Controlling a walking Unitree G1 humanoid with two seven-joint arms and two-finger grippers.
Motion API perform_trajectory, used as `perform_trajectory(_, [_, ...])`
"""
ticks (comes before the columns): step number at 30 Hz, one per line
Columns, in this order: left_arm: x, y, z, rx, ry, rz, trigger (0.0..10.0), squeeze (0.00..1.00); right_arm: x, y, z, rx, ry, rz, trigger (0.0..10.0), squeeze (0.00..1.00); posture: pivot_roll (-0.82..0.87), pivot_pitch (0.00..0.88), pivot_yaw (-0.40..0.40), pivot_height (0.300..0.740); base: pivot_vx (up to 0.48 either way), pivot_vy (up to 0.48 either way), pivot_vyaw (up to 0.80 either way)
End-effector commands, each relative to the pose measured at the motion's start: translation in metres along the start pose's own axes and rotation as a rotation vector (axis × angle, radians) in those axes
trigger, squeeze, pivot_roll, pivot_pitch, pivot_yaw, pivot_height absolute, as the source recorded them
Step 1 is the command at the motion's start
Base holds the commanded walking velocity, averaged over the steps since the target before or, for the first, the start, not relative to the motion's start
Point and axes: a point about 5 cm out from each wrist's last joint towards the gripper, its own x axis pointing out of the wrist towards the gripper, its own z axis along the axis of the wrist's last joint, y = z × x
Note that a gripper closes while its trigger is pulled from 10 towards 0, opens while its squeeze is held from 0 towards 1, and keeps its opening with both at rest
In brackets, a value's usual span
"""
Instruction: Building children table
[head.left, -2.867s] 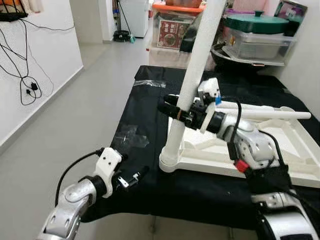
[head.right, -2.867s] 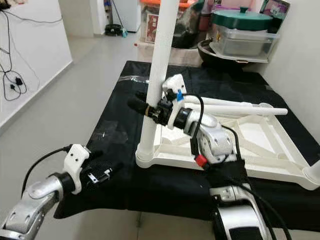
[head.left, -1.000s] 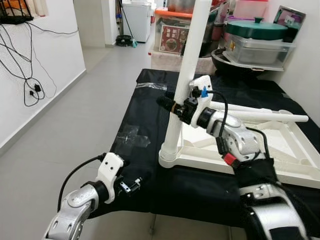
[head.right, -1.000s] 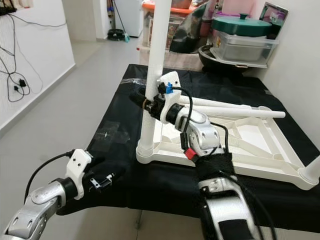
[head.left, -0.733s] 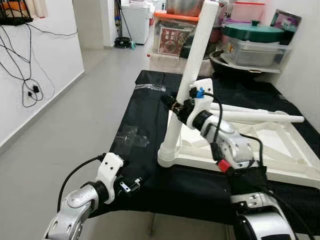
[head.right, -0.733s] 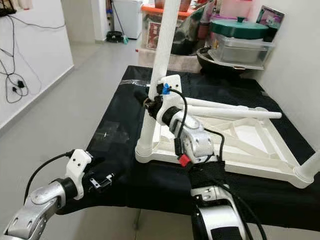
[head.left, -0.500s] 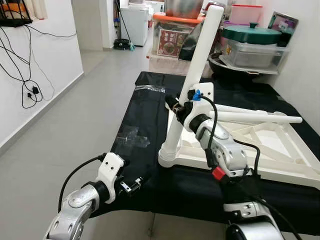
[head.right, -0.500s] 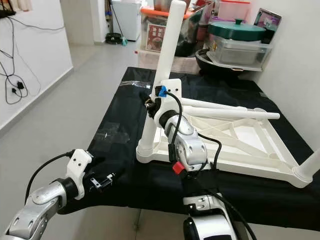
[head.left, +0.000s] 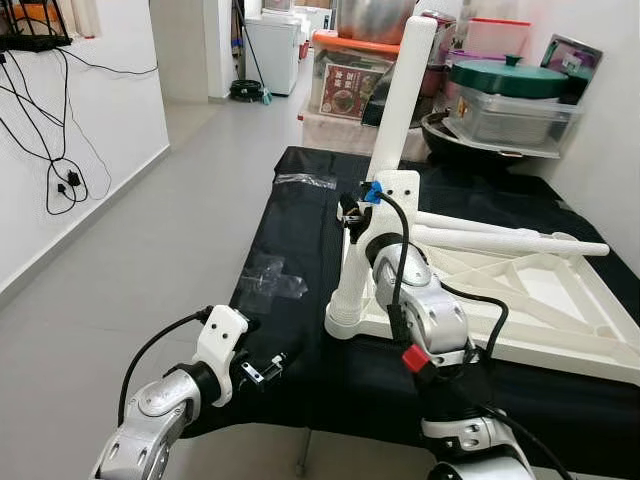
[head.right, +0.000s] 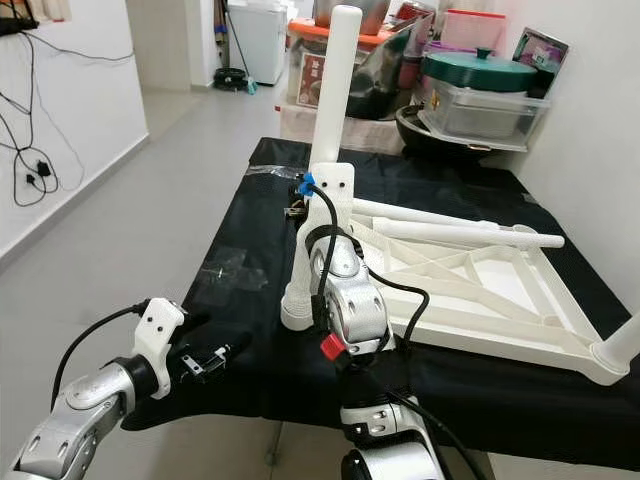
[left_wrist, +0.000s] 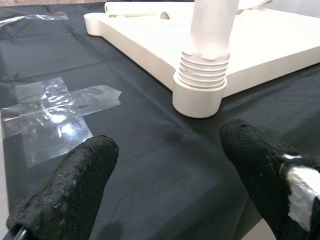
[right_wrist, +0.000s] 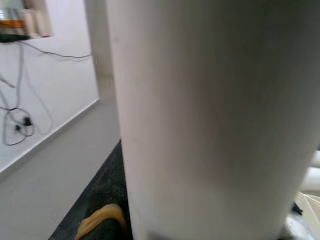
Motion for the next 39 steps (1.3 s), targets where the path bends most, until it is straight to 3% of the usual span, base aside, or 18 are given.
perform_trajectory(1, [0.001, -0.004, -0.003, -0.01, 0.01, -0.003, 10.0, 0.0, -0.001, -0.025, -0.047, -0.06, 0.22, -0.137, 0.0, 0.0, 0.03, 0.0, -0.118, 0.74, 0.0, 0.0, 0.0])
perform_trajectory(8, [0.001, -0.005, -0.004, -0.012, 0.011, -0.004, 10.0, 0.0, -0.002, -0.024, -0.05, -0.063, 0.248, -0.153, 0.0, 0.0, 0.03, 0.0, -0.12, 0.74, 0.0, 0.0, 0.0])
perform_trajectory(9, [0.001, -0.004, -0.004, -0.011, 0.012, -0.002, 10.0, 0.0, -0.002, -0.023, -0.049, -0.07, 0.246, -0.15, 10.0, 0.0, 0.02, 0.0, -0.119, 0.74, 0.0, 0.0, 0.0])
perform_trajectory(20, [0.002, -0.004, -0.004, -0.012, 0.013, -0.002, 10.0, 0.0, -0.001, -0.022, -0.044, -0.074, 0.231, -0.139, 10.0, 0.0, 0.02, 0.0, -0.118, 0.74, 0.0, 0.0, 0.0])
perform_trajectory(26, [0.002, -0.004, -0.005, -0.01, 0.016, -0.005, 10.0, 0.0, 0.002, -0.028, -0.023, -0.042, 0.154, -0.148, 10.0, 0.0, 0.02, 0.0, -0.112, 0.74, 0.0, 0.0, 0.0])
perform_trajectory(39, [0.002, -0.004, -0.005, -0.006, 0.018, -0.007, 10.0, 0.0, 0.007, -0.03, -0.009, -0.031, 0.12, -0.122, 10.0, 0.0, 0.02, 0.0, -0.115, 0.74, 0.0, 0.0, 0.0])
